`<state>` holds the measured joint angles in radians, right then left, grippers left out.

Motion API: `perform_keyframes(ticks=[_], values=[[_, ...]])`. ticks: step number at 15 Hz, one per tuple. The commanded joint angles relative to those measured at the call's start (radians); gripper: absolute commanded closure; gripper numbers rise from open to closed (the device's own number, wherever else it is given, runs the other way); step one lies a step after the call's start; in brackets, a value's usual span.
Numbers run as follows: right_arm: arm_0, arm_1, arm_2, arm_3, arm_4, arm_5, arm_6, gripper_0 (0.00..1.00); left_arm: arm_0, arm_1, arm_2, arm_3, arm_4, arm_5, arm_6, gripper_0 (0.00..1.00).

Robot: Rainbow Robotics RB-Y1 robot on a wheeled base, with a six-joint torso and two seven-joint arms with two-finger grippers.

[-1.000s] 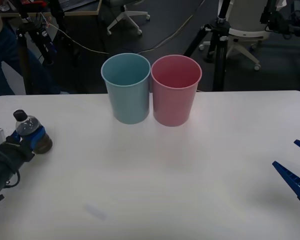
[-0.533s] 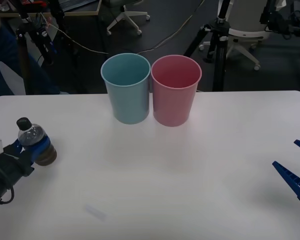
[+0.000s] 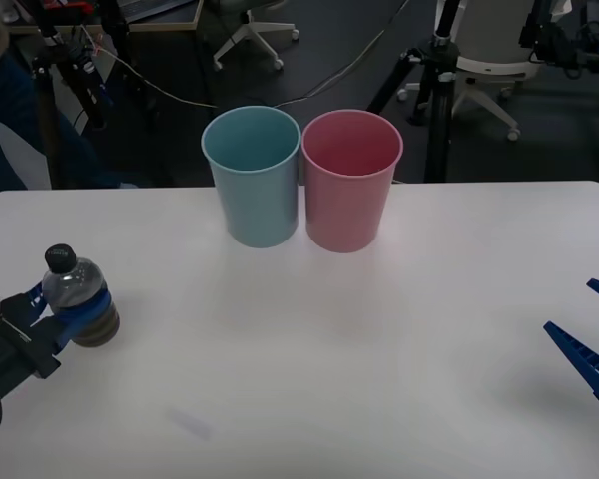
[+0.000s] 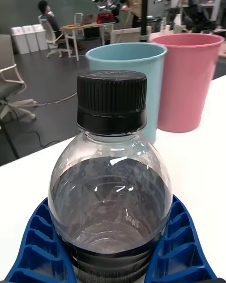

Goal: Grasp the object on the table and drop it into the matching bin: aluminum can to the light blue bin, PET bottle to the pink bin.

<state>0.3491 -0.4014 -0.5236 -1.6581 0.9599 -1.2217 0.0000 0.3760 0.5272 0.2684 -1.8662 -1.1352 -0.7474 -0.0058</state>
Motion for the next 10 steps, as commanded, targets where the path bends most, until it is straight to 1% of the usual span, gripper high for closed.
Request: perform_keyframes(ticks=[1, 5, 8, 10], values=[[0.0, 0.0, 0.0, 0.0, 0.0, 0.0, 0.0, 0.0, 0.02, 0.031, 0.0, -0.091, 0.002, -0.02, 0.012, 1.0], [0.0, 0.0, 0.0, 0.0, 0.0, 0.0, 0.0, 0.0, 0.018, 0.05, 0.0, -0.185, 0.015, -0.04, 0.047, 1.0], [0.0, 0.0, 0.0, 0.0, 0.0, 0.0, 0.0, 0.0, 0.004, 0.07, -0.002, -0.263, 0.014, -0.041, 0.178, 1.0], [0.0, 0.0, 0.0, 0.0, 0.0, 0.0, 0.0, 0.0, 0.001, 0.088, -0.002, -0.32, -0.018, -0.012, 0.271, 1.0]])
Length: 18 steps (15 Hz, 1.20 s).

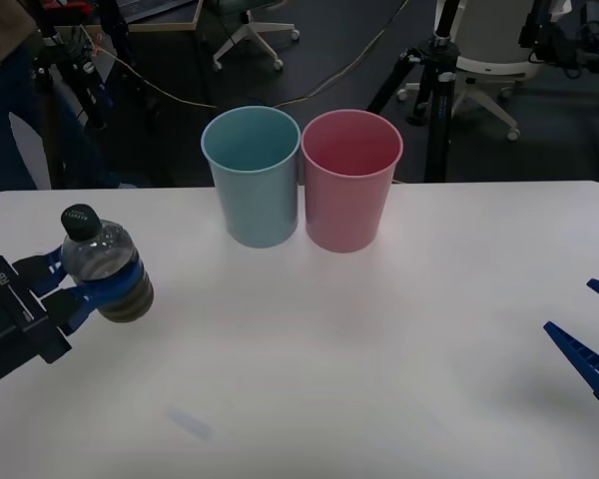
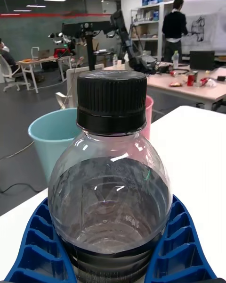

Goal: Grasp the object on the table and drop it into the matching bin: aluminum can to the light blue bin, PET bottle to the pink bin.

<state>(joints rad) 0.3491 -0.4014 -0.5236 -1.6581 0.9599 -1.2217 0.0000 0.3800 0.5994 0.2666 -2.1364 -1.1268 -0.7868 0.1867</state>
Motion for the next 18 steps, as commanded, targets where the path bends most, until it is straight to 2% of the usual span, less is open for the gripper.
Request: perform_keyframes(ticks=[1, 3, 5, 8, 10, 13, 18], values=[[0.0, 0.0, 0.0, 0.0, 0.0, 0.0, 0.0, 0.0, -0.007, 0.026, 0.0, -0.069, -0.027, 0.037, 0.117, 1.0], [0.0, 0.0, 0.0, 0.0, 0.0, 0.0, 0.0, 0.0, -0.029, 0.053, -0.001, -0.123, -0.027, 0.04, 0.214, 1.0], [0.0, 0.0, 0.0, 0.0, 0.0, 0.0, 0.0, 0.0, -0.09, 0.134, -0.012, -0.149, -0.027, 0.038, 0.292, 1.0], [0.0, 0.0, 0.0, 0.0, 0.0, 0.0, 0.0, 0.0, -0.236, 0.235, -0.086, -0.137, -0.028, 0.06, 0.401, 1.0], [0.0, 0.0, 0.0, 0.0, 0.0, 0.0, 0.0, 0.0, -0.326, 0.275, -0.125, -0.112, -0.05, 0.072, 0.467, 1.0], [0.0, 0.0, 0.0, 0.0, 0.0, 0.0, 0.0, 0.0, -0.486, 0.28, -0.204, -0.033, -0.091, 0.072, 0.504, 1.0], [0.0, 0.0, 0.0, 0.0, 0.0, 0.0, 0.0, 0.0, -0.753, 0.278, -0.385, 0.15, -0.093, 0.106, 0.533, 1.0]])
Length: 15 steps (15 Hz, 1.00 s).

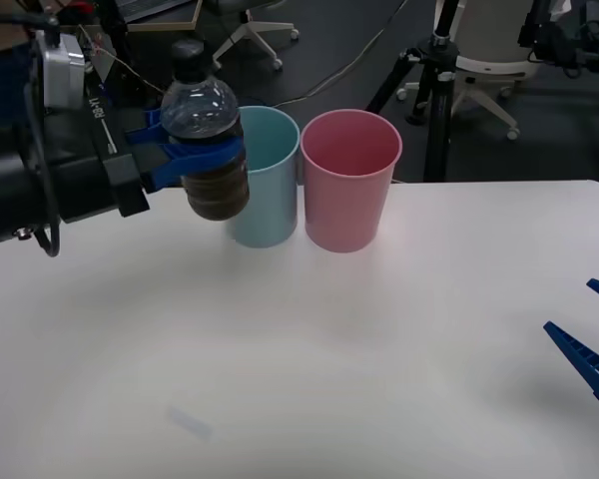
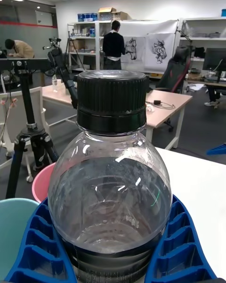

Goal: Grasp the object on the table and drop it into the matching bin: aluminum can to the light blue bin, PET bottle to the pink bin.

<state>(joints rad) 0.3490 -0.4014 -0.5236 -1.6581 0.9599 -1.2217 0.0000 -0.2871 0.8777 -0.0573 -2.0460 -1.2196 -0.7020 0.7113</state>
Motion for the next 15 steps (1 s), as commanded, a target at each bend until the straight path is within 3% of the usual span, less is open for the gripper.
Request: perform_keyframes(ticks=[1, 7, 15], values=[[0.0, 0.0, 0.0, 0.0, 0.0, 0.0, 0.0, 0.0, -0.152, 0.0, -0.108, 0.11, 0.002, 0.035, 0.014, 1.0], [0.0, 0.0, 0.0, 0.0, 0.0, 0.0, 0.0, 0.0, -0.392, -0.108, -0.226, 0.359, -0.023, 0.052, 0.022, 1.0], [0.0, 0.0, 0.0, 0.0, 0.0, 0.0, 0.0, 0.0, -0.597, -0.335, -0.283, 0.661, -0.213, 0.053, 0.016, 1.0]])
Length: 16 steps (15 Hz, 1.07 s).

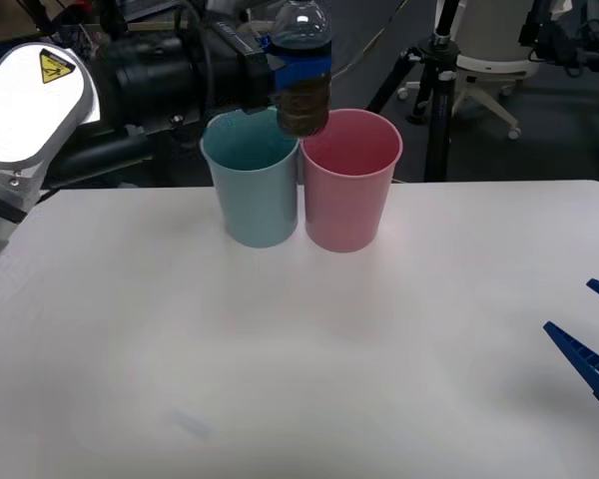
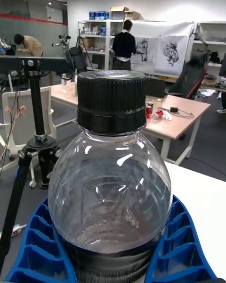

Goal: Grasp the object on the table and drop it into the matching bin: aluminum can to the light blue bin, PET bottle to the pink bin.

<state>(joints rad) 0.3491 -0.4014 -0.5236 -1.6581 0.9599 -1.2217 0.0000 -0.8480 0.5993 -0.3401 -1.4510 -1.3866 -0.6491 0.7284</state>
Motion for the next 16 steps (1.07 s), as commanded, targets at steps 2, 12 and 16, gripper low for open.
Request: perform_keyframes(ticks=[2, 12, 16], values=[[0.0, 0.0, 0.0, 0.0, 0.0, 0.0, 0.0, 0.0, -0.065, -0.102, 0.0, 0.116, -0.074, 0.002, -0.003, 1.0], [0.0, 0.0, 0.0, 0.0, 0.0, 0.0, 0.0, 0.0, -0.164, -0.291, 0.0, 0.33, -0.219, 0.086, -0.004, 1.0], [0.0, 0.0, 0.0, 0.0, 0.0, 0.0, 0.0, 0.0, -0.163, -0.309, -0.016, 0.334, -0.235, 0.103, 0.002, 1.0]])
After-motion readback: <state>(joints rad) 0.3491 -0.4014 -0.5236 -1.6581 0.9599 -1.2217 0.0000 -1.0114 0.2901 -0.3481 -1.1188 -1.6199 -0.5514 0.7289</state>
